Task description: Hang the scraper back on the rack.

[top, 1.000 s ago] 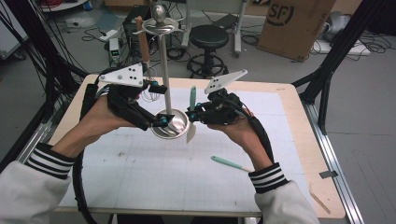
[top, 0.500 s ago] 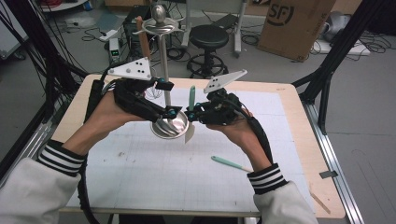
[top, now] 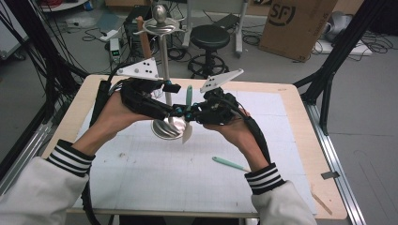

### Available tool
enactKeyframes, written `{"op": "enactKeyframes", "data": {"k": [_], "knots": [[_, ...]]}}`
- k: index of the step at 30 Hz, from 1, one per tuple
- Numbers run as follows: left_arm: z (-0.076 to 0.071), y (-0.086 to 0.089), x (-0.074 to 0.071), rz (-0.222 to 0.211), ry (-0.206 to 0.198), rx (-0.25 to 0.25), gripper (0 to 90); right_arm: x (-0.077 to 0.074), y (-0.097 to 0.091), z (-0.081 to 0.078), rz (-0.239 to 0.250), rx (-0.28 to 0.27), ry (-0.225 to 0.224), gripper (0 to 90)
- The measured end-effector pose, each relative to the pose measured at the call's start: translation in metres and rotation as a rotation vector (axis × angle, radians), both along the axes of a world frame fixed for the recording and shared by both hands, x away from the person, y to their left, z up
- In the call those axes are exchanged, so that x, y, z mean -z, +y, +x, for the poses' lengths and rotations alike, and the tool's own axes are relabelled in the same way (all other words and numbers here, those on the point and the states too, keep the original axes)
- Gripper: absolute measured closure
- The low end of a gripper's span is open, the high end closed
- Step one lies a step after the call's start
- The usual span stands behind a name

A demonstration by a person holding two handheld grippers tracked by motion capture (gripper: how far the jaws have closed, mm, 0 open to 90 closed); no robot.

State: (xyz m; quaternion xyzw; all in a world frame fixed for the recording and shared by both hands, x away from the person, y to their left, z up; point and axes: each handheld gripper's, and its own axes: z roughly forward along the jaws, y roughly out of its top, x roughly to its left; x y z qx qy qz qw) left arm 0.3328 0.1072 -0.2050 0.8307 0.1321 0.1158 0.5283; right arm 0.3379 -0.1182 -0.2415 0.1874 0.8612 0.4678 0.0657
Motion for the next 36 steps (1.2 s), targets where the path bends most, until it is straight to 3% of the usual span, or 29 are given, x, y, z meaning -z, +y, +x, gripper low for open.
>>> {"op": "enactKeyframes", "data": {"k": [16,27,33,36], "knots": [[0.0006,-0.0033,0.0019,-0.003,0.014,-0.011,59.7,-0.0016,0.0046,0.0001,0.008,0.014,0.01,78.4],[0.0013,-0.0078,0.0043,0.012,0.021,-0.023,68.5,-0.003,0.0077,0.0003,0.015,0.017,0.011,78.3],[0.002,-0.007,0.0047,0.007,0.041,-0.022,78.9,-0.0034,0.0083,0.0001,0.017,0.027,0.013,78.4],[0.0013,-0.0071,0.0047,0.015,0.031,-0.021,80.5,-0.0031,0.0092,-0.0004,0.014,0.035,0.018,78.5]]}}
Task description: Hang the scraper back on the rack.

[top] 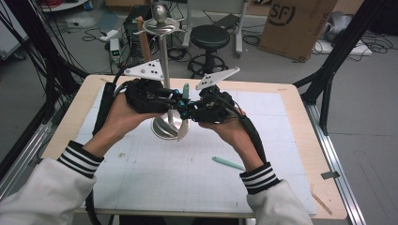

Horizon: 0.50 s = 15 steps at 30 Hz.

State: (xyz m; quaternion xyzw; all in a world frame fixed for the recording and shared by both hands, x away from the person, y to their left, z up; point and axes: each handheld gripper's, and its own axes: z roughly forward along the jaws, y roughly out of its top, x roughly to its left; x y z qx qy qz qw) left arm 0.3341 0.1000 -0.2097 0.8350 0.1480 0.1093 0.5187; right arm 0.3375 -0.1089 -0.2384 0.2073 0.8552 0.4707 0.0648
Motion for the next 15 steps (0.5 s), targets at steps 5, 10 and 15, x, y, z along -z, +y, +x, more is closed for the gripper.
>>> {"op": "enactKeyframes", "data": {"k": [5,10,15], "knots": [[0.002,0.005,0.0,-0.016,0.02,0.02,82.2,0.0,0.001,0.0,0.005,-0.007,-0.006,78.5],[0.003,0.011,-0.001,-0.035,0.03,0.047,82.4,0.001,-0.001,0.0,0.003,-0.016,-0.009,57.8],[0.003,0.021,-0.003,-0.041,0.03,0.064,82.4,0.004,-0.01,-0.001,0.001,-0.017,0.006,23.2]]}}
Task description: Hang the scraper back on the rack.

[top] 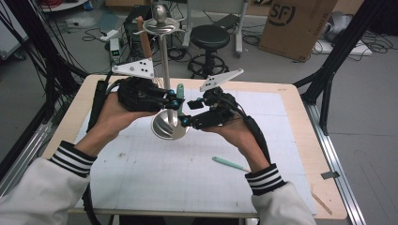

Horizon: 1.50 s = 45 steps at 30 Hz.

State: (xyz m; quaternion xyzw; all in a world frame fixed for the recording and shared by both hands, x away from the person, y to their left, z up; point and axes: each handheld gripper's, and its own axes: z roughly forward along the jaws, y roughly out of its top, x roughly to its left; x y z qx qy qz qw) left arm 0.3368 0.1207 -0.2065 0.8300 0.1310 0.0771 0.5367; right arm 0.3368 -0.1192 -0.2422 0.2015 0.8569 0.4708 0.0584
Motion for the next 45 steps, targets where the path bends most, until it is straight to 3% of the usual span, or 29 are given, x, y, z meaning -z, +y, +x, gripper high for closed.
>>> {"op": "enactKeyframes", "data": {"k": [2,4,5,6,13,18,21,33,45], "knots": [[0.0,0.005,-0.001,-0.006,0.006,0.007,82.4,0.002,-0.005,-0.002,-0.004,-0.006,0.006,9.4],[0.001,0.011,-0.002,-0.008,0.009,0.019,82.4,0.004,-0.012,-0.003,-0.003,-0.027,-0.002,7.1],[0.001,0.014,-0.003,-0.012,0.013,0.032,82.4,0.005,-0.015,-0.004,-0.002,-0.022,-0.016,0.8],[0.001,0.016,-0.004,-0.016,0.016,0.051,82.4,0.006,-0.018,-0.005,-0.004,-0.013,-0.02,0.3],[0.003,0.032,-0.017,-0.036,0.039,0.061,82.3,0.009,-0.043,-0.013,0.024,0.036,-0.079,0.3],[0.005,0.037,-0.028,-0.024,0.038,0.058,82.4,0.016,-0.061,-0.018,0.041,0.046,-0.101,0.3],[0.007,0.039,-0.032,-0.011,0.045,0.067,82.3,0.021,-0.071,-0.021,0.046,0.027,-0.101,0.3],[0.022,0.035,-0.052,0.038,0.057,0.038,82.4,0.04,-0.112,-0.031,0.053,0.099,-0.118,0.3],[0.042,0.035,-0.068,0.044,0.094,0.006,82.4,0.067,-0.152,-0.044,0.074,0.165,-0.094,0.3]]}}
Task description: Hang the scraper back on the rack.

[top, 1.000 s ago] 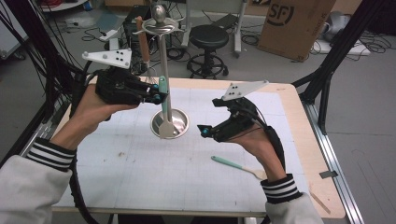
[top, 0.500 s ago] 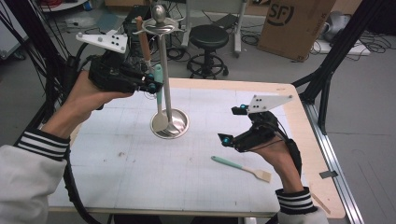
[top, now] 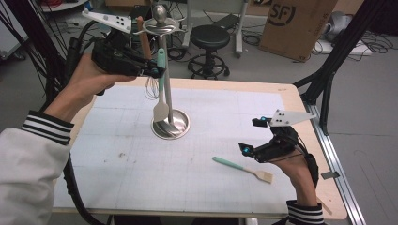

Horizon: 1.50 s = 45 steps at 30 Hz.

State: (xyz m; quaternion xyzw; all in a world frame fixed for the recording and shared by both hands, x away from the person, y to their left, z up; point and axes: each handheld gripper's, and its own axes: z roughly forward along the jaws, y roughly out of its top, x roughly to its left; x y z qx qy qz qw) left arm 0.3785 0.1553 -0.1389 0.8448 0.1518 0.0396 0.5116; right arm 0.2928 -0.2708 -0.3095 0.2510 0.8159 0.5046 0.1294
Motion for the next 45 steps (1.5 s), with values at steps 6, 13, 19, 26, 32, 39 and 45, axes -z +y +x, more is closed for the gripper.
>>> {"op": "enactKeyframes", "data": {"k": [6,13,19,26,32,39,45], "knots": [[0.007,0.0,-0.007,0.009,0.004,-0.012,82.4,0.016,-0.012,-0.008,0.041,0.008,-0.02,0.3],[0.016,0.0,-0.007,0.018,0.017,-0.013,82.3,0.017,-0.021,-0.012,0.055,0.001,-0.032,0.3],[0.021,0.002,-0.006,0.016,0.023,-0.016,82.4,0.019,-0.027,-0.011,0.071,0.019,-0.029,0.4],[0.025,-0.001,-0.009,0.024,0.015,-0.023,82.3,0.017,-0.028,-0.012,0.073,0.02,-0.036,0.4],[0.027,0.001,-0.007,0.029,0.017,-0.022,82.3,0.016,-0.028,-0.012,0.075,0.022,-0.038,0.4],[0.03,0.003,-0.006,0.024,0.007,-0.02,82.3,0.015,-0.027,-0.012,0.076,0.023,-0.04,0.4],[0.035,0.004,-0.003,0.029,0.0,-0.03,82.3,0.015,-0.028,-0.012,0.077,0.024,-0.041,0.4]]}}
